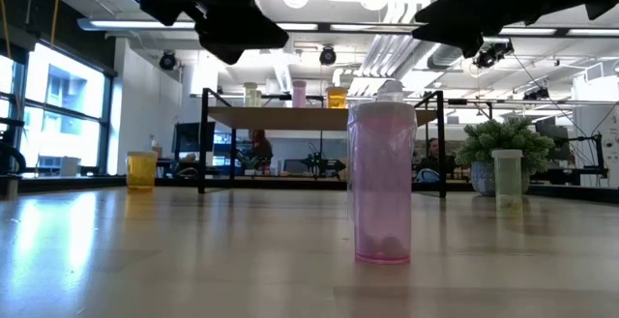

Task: Pick and place medicine bottles onto shelf by color
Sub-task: Put the pink pill bottle aligned with the other pink pill bottles on the shelf

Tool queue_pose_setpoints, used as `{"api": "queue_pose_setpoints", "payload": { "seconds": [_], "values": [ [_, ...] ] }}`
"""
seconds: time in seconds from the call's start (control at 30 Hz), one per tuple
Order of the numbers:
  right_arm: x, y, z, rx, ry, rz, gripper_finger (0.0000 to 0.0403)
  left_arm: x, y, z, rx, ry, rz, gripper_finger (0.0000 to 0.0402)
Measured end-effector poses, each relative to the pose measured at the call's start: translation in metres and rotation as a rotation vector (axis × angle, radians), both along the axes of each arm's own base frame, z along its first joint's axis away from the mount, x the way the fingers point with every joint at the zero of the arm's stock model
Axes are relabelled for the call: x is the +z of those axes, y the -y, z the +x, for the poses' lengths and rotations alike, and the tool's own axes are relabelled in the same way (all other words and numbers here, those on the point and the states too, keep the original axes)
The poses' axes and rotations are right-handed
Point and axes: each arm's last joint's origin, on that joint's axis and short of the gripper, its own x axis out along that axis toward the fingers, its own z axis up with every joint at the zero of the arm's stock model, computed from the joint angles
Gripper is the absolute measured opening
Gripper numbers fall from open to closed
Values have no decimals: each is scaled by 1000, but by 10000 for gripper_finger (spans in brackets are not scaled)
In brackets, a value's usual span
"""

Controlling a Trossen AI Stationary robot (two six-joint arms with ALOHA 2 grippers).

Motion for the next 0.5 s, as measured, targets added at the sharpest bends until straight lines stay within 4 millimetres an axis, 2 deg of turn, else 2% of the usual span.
{"api": "queue_pose_setpoints", "payload": {
  "seconds": [0.23, 0.5],
  "values": [
    [0, 0, 0, -2, 0, 18, 181, -15, 21, 8, -43, 51, -23, 252],
    [0, 0, 0, -3, 0, 20, 181, -35, 28, 20, -45, 103, -37, 252]
  ]
}}
